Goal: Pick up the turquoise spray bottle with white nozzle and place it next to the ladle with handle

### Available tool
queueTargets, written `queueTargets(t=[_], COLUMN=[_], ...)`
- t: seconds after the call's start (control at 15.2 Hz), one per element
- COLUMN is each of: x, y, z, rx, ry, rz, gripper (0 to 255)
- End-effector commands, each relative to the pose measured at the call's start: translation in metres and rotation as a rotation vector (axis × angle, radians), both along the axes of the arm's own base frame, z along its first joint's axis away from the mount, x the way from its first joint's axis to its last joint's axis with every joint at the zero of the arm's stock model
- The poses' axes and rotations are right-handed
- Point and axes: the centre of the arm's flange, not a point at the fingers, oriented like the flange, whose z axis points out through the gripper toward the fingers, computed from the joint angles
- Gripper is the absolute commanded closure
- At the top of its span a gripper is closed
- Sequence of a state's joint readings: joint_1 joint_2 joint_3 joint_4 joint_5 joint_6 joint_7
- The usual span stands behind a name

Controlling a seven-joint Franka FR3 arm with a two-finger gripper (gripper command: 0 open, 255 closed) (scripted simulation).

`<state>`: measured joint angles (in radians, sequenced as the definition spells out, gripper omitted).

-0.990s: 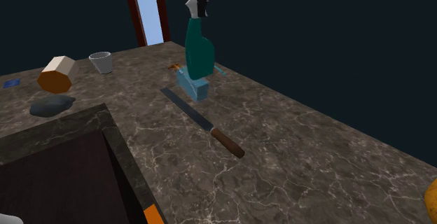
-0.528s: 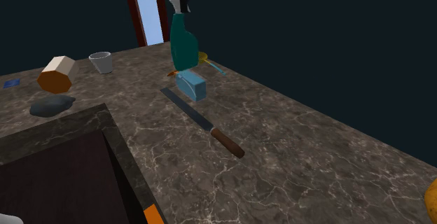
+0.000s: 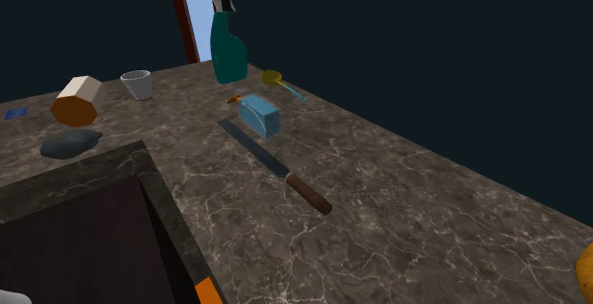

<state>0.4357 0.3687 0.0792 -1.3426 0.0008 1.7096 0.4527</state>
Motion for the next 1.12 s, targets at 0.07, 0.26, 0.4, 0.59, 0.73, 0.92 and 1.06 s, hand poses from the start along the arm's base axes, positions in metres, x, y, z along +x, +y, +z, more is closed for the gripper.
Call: queueTargets(t=[0.07,0.26,0.4,0.59,0.73,0.92,1.06], x=[-0.002,-0.002,-0.002,-0.002,-0.002,-0.002,-0.002], y=[0.044,0.044,0.044,0.044,0.044,0.044,0.044], z=[-0.001,-0.017,-0.028,-0.044,-0.054,-0.070,-0.081], rx=[0.000,0.000,0.000,0.000,0.000,0.000,0.000], ry=[0.000,0.000,0.000,0.000,0.000,0.000,0.000], rz=[-0.002,-0.002,-0.002,-0.002,-0.002,-0.002,-0.002], gripper=[255,255,255,255,255,255,255])
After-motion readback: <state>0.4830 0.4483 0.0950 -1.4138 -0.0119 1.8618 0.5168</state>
